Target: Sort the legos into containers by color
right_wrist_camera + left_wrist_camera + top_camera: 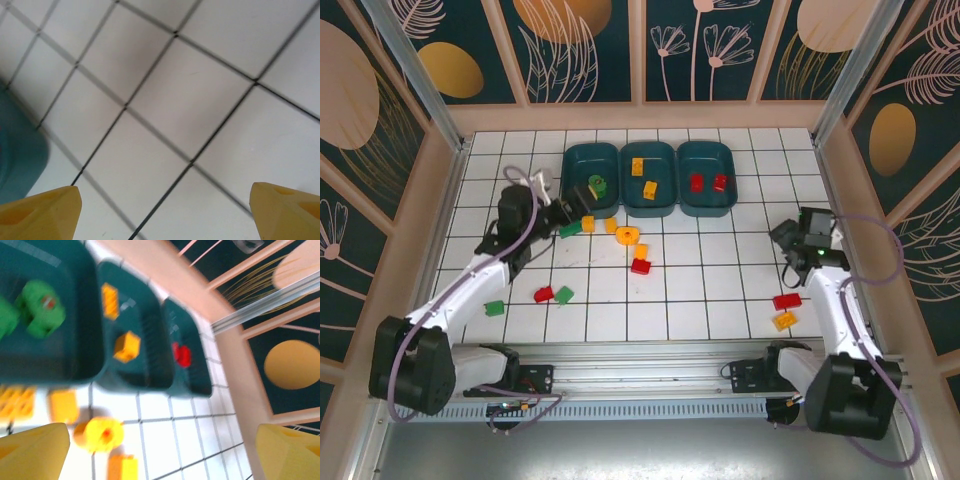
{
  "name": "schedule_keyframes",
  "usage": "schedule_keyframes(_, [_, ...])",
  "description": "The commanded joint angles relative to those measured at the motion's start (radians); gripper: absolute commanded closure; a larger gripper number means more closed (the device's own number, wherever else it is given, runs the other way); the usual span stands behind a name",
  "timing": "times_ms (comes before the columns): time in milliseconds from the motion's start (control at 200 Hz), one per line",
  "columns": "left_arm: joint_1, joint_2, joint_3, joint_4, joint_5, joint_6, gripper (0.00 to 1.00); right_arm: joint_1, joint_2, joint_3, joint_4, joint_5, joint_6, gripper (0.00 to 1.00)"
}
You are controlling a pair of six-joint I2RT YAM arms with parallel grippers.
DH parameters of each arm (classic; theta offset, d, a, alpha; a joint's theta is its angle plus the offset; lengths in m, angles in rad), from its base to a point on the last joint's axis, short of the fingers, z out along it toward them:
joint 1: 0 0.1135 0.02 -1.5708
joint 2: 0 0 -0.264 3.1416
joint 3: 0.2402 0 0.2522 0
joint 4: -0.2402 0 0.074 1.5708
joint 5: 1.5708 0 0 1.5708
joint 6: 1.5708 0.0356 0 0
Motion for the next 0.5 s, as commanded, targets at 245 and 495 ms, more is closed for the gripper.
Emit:
schedule_keyframes(245, [0.002, -0.064, -0.173, 0.015, 0.004, -0.014, 0.02, -0.159, 0.134, -0.032, -0.198, -0.032, 0.012, 0.16])
schedule_keyframes(495, [0.001, -0.059, -0.148, -0.028, 0.01, 0.027, 0.02, -0.086, 0.207, -0.074, -0.195, -0.099, 0.078, 0.16])
